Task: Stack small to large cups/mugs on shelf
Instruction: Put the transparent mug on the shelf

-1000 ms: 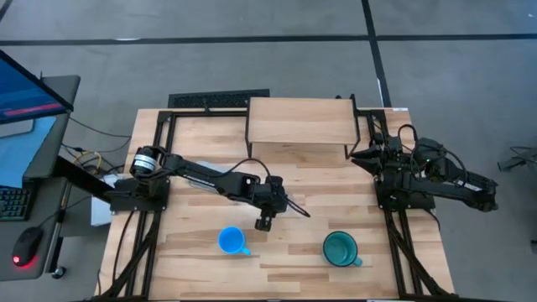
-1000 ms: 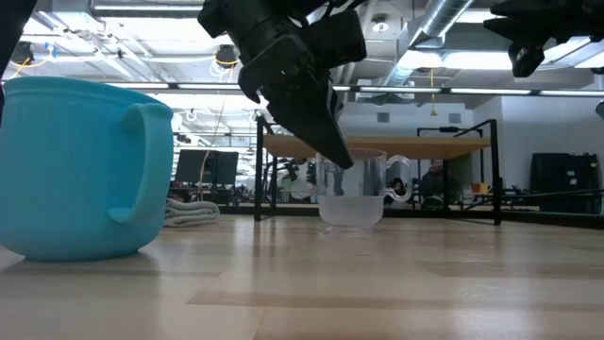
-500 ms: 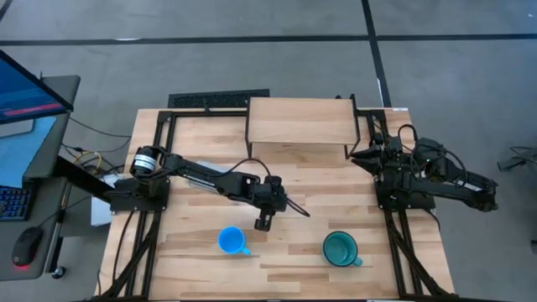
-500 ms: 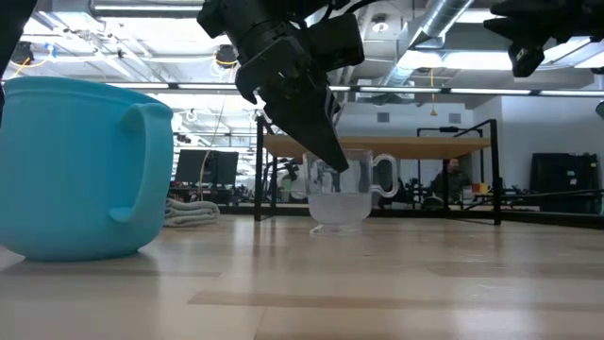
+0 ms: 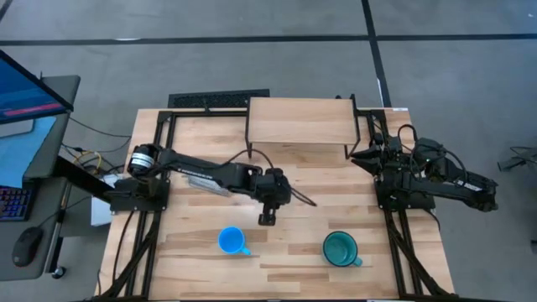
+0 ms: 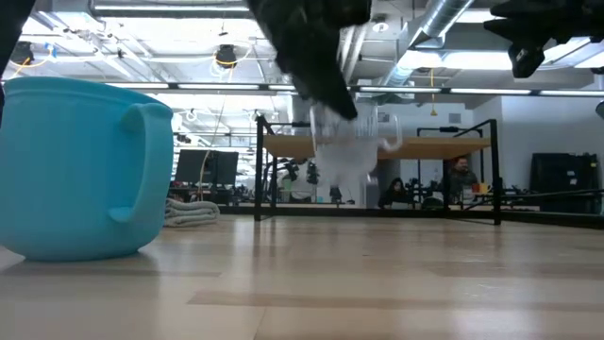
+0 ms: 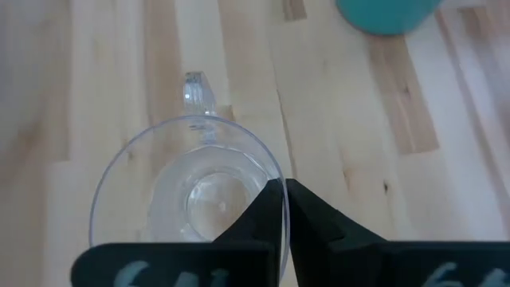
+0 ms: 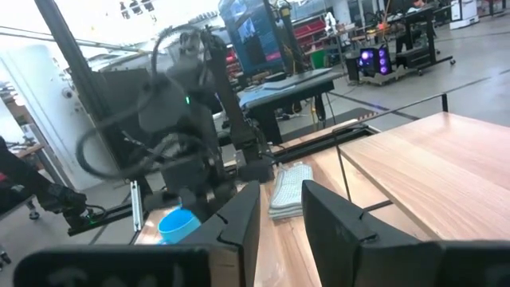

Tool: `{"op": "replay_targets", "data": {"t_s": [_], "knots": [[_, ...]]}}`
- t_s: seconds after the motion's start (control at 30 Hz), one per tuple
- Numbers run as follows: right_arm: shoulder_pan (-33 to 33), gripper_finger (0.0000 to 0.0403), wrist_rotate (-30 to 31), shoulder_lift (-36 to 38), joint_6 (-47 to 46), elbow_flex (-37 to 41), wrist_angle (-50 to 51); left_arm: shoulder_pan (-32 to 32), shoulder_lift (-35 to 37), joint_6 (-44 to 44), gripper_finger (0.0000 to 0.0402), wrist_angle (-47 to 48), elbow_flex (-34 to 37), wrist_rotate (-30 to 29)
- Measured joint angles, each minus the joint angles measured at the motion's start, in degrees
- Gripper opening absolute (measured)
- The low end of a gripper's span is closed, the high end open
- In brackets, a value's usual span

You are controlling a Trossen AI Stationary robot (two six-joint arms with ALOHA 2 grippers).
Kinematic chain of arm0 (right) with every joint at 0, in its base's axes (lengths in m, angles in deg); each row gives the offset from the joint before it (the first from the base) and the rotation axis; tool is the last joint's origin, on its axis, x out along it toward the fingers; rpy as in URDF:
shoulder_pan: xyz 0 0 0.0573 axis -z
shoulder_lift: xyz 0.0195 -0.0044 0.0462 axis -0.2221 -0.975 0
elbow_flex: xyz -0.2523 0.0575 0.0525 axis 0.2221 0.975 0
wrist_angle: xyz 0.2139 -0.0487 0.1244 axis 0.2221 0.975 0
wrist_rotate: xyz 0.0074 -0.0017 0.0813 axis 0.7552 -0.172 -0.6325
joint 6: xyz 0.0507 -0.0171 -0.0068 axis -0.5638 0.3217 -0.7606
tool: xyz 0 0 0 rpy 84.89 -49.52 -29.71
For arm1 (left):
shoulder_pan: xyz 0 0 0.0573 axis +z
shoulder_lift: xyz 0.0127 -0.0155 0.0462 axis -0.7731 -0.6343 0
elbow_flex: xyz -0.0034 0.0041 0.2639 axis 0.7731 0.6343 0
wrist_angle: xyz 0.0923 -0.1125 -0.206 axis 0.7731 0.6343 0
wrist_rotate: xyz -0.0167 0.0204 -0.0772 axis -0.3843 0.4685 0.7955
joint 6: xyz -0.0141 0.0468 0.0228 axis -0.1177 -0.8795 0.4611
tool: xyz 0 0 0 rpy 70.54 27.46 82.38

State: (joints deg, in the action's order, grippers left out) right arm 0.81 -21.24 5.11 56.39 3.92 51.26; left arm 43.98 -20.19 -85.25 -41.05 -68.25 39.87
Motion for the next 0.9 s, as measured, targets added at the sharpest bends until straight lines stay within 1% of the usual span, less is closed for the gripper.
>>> {"op": "replay_targets", "data": {"t_s": [0.2,0.3,0.43,0.53,0.67,0.8,0.9], "knots": [[0.0,0.0118,0.0,0.0,0.0,0.0,0.0,2.2,0.0,1.5,0.0000,11.2,-12.1,-0.1],[0.0,0.0118,0.0,0.0,0.0,0.5,0.1,3.9,0.0,1.5,0.0000,15.1,-18.5,-0.1],[0.0,0.0118,0.0,0.0,-0.1,1.2,1.0,7.1,0.0,-2.2,0.0000,21.6,-26.8,-0.4],[0.0,0.0118,0.0,0.0,-0.1,1.2,2.5,9.8,0.1,-6.7,0.0000,26.4,-31.8,-0.1],[0.0,0.0118,0.0,0.0,0.0,1.2,3.0,14.0,0.1,-14.9,0.0000,32.7,-36.3,2.3],[0.0,0.0118,0.0,0.0,0.0,1.2,3.0,18.8,0.1,-22.6,0.0000,36.6,-37.4,5.4],[0.0,0.0118,0.0,0.0,0.0,1.2,3.0,22.2,0.0,-33.0,0.0000,38.7,-37.4,5.9]]}}
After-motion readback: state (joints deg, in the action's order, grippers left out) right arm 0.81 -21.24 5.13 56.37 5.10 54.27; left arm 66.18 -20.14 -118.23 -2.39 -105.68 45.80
